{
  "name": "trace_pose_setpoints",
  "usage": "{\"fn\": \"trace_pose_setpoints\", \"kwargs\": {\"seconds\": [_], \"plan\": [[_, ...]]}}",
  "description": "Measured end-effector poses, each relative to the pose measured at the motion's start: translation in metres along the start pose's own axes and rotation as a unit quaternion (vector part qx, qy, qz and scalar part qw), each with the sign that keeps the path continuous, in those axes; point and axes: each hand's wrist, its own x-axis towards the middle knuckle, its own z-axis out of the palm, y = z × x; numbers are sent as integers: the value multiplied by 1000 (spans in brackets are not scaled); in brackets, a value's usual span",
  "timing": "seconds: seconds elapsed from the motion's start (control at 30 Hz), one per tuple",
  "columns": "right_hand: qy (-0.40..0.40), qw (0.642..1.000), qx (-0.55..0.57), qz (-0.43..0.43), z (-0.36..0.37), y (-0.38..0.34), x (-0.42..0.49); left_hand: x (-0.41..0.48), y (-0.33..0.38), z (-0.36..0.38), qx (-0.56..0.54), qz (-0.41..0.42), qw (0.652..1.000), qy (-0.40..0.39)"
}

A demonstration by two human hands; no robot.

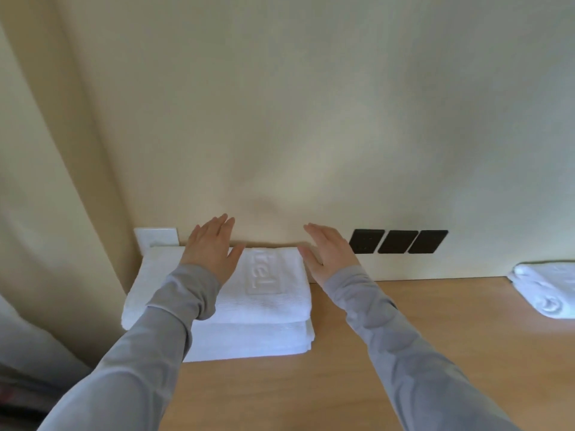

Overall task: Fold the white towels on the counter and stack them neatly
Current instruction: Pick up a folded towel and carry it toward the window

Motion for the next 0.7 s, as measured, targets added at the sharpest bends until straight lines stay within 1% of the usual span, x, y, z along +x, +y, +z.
{"fn": "trace_pose_setpoints", "kwargs": {"seconds": [0.17, 0.3, 0.47, 0.7], "plan": [[31, 999, -12, 21, -35, 34, -30, -3, 56, -14, 25, 29, 999, 10], [55, 998, -10, 42, -70, 73, -61, -8, 121, -20, 64, 64, 996, 11], [90, 992, -25, 81, -124, 143, -119, -17, 228, -17, 87, 117, 989, 21], [132, 974, -60, 174, -214, 257, -231, -46, 403, 1, 33, 219, 975, 19]]}}
